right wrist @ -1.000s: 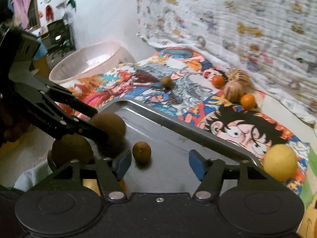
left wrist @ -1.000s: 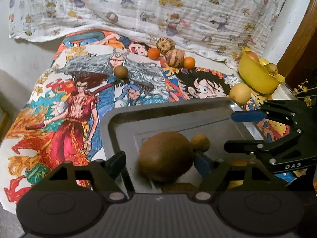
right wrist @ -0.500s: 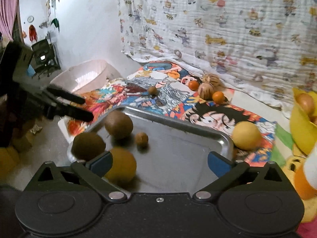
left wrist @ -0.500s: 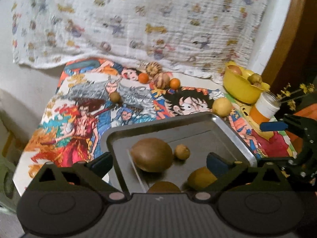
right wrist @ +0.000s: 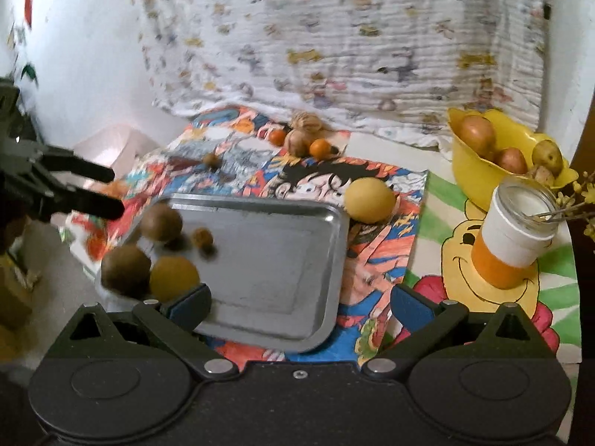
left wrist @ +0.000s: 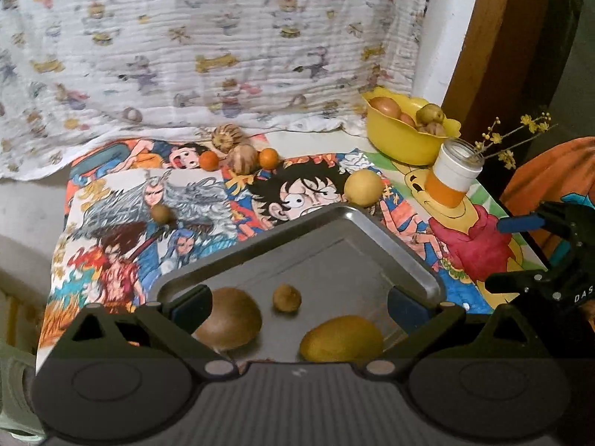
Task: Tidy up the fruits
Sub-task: 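Move the left tool toward a small orange while the right tool approaches the lemon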
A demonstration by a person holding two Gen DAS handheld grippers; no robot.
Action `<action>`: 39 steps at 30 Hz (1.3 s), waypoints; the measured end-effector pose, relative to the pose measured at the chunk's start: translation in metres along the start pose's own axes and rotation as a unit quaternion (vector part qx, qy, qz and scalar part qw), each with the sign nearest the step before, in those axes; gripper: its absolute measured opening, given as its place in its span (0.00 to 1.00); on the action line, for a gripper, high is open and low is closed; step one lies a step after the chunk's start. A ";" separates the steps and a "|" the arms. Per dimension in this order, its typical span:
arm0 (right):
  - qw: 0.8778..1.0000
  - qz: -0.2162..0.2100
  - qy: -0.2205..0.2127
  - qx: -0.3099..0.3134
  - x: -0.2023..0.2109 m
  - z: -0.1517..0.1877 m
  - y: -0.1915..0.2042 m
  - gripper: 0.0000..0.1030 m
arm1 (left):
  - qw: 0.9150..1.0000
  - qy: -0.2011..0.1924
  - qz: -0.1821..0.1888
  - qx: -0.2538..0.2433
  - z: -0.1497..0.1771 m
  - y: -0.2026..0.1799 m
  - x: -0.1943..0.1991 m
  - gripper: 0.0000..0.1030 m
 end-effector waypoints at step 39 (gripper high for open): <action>0.984 0.119 -0.069 -0.109 -0.154 -0.060 -0.082 0.95 | 0.986 -0.028 -0.012 -0.165 -0.140 0.017 -0.219 0.99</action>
Point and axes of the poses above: each gripper's, at about its wrist camera, not at the fingertips, and x roughly against the way its jaws point, y to its left, z to its underside, the point moved 9 cm from there along -x, roughly the way its jaws point, and after that the axes turned 1 degree about -y, right-handed, at the moved point
